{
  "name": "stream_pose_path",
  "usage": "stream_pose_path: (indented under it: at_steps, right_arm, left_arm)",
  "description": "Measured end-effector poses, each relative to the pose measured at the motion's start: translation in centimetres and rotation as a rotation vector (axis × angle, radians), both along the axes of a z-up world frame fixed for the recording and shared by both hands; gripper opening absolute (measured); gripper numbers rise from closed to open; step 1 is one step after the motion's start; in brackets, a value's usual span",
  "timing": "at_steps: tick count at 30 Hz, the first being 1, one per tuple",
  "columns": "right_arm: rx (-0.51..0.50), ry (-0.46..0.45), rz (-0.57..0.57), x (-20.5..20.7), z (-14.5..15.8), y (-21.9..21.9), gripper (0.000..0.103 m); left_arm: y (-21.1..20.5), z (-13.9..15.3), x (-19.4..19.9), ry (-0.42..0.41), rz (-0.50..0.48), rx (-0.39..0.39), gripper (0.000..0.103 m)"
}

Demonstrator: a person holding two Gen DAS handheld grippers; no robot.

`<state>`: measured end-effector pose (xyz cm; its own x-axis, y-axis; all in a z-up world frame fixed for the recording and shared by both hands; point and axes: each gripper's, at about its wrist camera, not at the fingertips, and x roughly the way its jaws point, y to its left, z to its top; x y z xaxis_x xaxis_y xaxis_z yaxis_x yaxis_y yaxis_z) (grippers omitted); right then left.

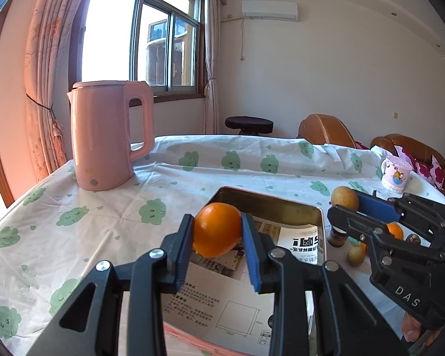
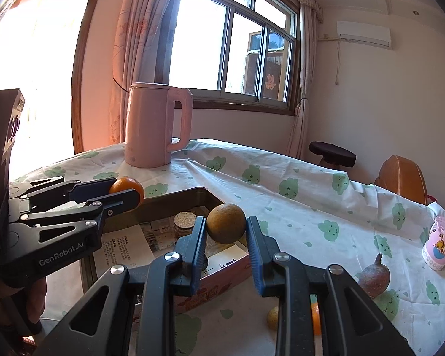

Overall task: Organize fruits
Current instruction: 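Lower the orange with the left tool while the right tool lowers the brown fruit over the tin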

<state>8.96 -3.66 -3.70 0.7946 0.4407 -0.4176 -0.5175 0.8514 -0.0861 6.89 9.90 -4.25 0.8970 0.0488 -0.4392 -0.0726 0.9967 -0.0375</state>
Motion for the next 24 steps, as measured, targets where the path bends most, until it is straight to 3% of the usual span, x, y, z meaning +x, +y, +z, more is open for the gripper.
stream_pose_path:
  at_steps: [24]
  right_arm:
    - [-0.068, 0.091, 0.044, 1.4, -1.7, 3.3, 0.029]
  left_arm:
    - [2.0, -1.4, 2.0, 0.115, 0.008, -0.024, 0.034]
